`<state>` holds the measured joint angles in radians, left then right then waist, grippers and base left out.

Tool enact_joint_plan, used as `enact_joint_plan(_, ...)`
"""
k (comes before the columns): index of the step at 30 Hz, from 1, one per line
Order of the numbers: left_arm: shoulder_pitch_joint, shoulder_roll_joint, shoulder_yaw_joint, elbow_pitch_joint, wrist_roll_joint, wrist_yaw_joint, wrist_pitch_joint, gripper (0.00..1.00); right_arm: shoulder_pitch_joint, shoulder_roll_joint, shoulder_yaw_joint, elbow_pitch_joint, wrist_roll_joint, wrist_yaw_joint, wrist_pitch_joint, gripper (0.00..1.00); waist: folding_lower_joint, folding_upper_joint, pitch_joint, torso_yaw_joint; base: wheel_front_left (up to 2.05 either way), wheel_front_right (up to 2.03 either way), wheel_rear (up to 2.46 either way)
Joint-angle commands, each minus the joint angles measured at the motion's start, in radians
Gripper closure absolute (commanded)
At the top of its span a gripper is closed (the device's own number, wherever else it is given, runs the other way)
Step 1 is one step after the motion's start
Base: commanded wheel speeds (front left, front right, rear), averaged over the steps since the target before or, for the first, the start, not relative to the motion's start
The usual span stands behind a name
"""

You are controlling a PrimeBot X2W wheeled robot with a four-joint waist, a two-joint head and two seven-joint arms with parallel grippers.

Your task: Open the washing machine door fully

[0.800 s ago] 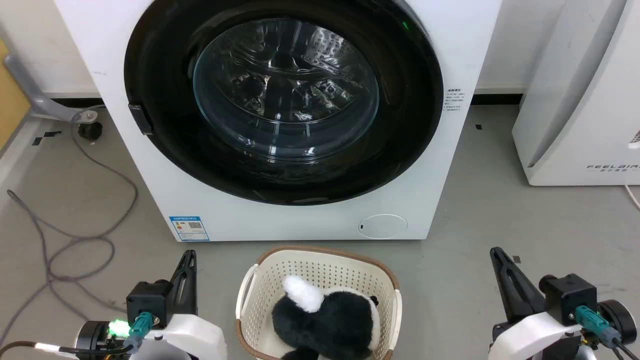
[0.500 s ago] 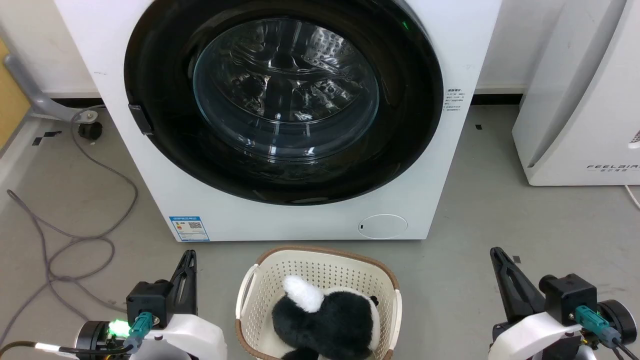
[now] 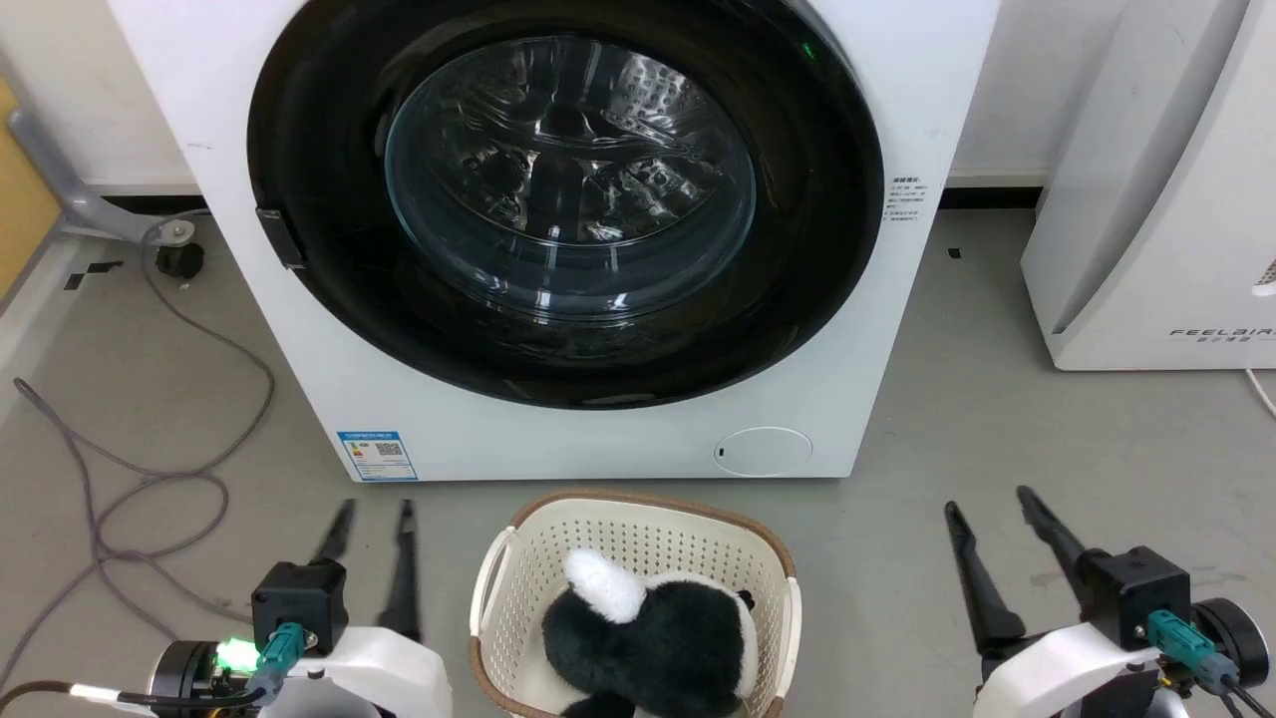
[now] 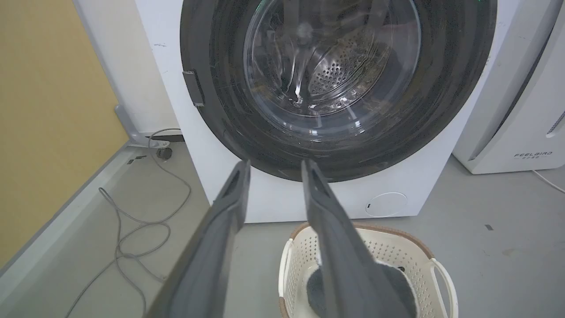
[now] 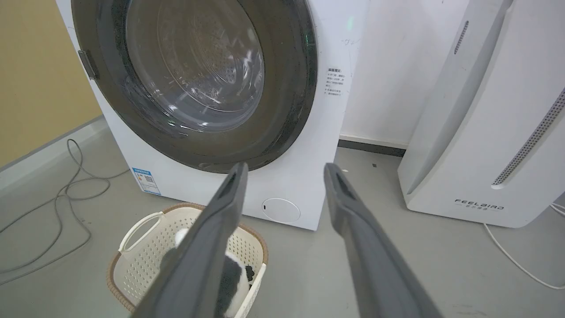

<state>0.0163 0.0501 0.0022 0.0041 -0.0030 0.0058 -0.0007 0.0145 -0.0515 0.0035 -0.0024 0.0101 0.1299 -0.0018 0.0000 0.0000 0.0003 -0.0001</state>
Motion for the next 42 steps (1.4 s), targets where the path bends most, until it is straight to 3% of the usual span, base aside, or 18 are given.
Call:
enact_joint_plan(1,-0.002,0.000,-0.002,0.002,-0.001,0.004,-0.006,0.00,0.000,0.000,-0.003,-0.001,0.008,0.000,-0.007,0.00,0.0000,0.0000,0.000,0.000,0.00,0.00,0.00)
enact_joint_plan(26,-0.012,0.000,-0.019,0.012,-0.012,0.039,-0.057,0.00,-0.002,0.000,-0.014,-0.040,0.111,0.000,-0.056,0.00,0.0000,0.0000,0.005,0.002,0.00,0.00,0.00)
enact_joint_plan(27,-0.013,0.000,-0.019,0.012,-0.013,0.041,-0.059,0.00,-0.002,0.000,-0.015,-0.042,0.115,0.000,-0.059,0.35,0.0000,0.0000,0.005,0.002,0.00,0.00,0.00)
enact_joint_plan(28,-0.013,0.000,-0.020,0.013,-0.013,0.042,-0.061,0.00,-0.002,0.000,-0.015,-0.043,0.121,0.000,-0.061,0.82,0.0000,0.0000,0.006,0.002,0.00,0.00,0.00)
enact_joint_plan(29,-0.014,0.000,-0.021,0.014,-0.014,0.044,-0.063,0.00,-0.003,0.000,-0.015,-0.045,0.129,0.000,-0.063,1.00,0.0000,0.0000,0.006,0.002,0.00,0.00,0.00)
enact_joint_plan(36,-0.017,0.000,-0.024,0.018,-0.016,0.053,-0.077,0.00,-0.008,0.000,-0.017,-0.041,0.256,0.000,-0.077,1.00,0.0000,0.0000,0.009,0.003,0.00,0.00,0.00)
enact_joint_plan(42,-0.020,0.000,-0.025,0.021,-0.016,0.061,-0.090,0.00,-0.020,0.000,-0.023,-0.014,0.491,0.000,-0.090,1.00,0.0000,0.0000,0.011,0.005,0.00,0.00,0.00)
